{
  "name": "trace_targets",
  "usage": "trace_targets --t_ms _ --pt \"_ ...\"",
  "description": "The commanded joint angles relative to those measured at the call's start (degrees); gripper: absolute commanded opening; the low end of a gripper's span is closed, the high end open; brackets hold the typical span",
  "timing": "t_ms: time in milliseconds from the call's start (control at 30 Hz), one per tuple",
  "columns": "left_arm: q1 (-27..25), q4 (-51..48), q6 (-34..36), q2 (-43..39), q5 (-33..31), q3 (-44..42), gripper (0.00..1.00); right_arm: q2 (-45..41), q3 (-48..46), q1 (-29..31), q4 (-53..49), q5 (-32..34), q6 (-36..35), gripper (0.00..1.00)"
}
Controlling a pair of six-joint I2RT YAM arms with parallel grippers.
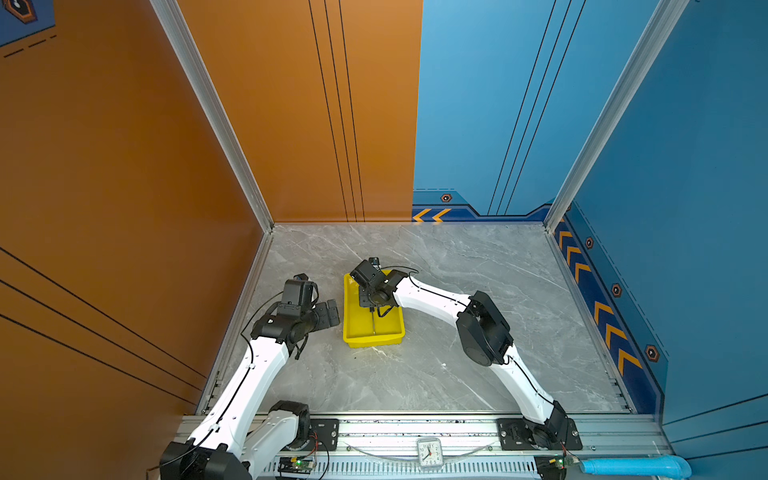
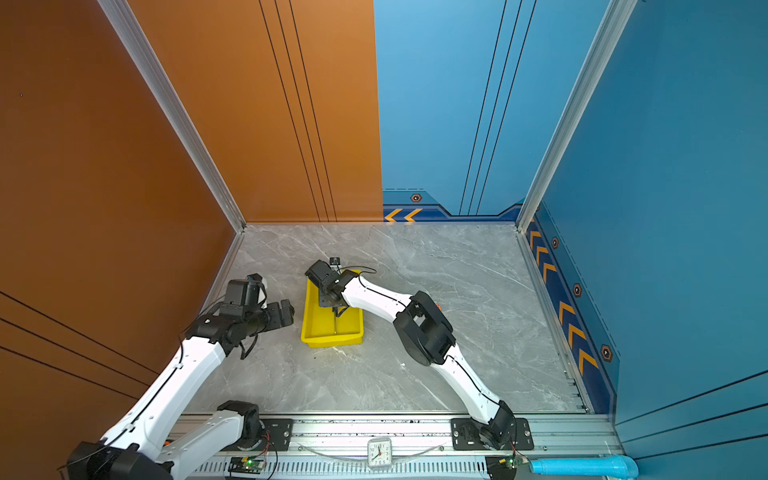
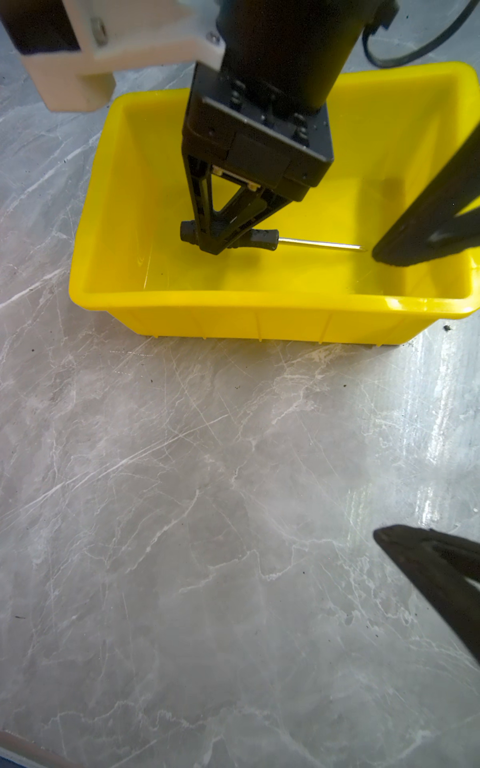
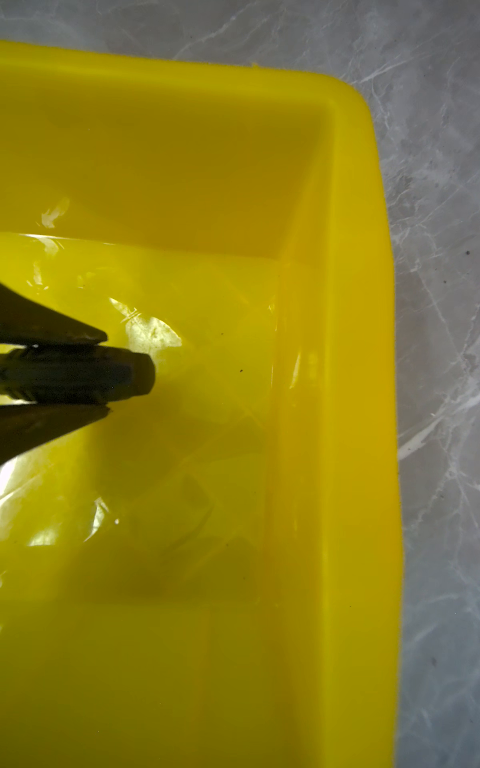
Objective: Put the screwdriver in the bin
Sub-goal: 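Lower the screwdriver into the yellow bin and open the right gripper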
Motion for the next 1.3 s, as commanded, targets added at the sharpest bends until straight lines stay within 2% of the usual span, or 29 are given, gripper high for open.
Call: trace_targets --t_ms 0,667,1267 --pt "0.43 0.39 1.18 0.74 -0.62 -0.59 0.98 1.04 2.12 -0.04 -0.06 1.75 1.03 0.00" --pt "0.46 1.07 1.39 -0.04 -0.70 -1.36 0.98 2.42 1.51 0.17 -0.50 3.46 2.31 0.04" --pt "0.35 1.58 1.27 0.22 -0.61 -1.80 0.98 3.30 0.89 0.50 -0.53 4.54 2.65 0.14"
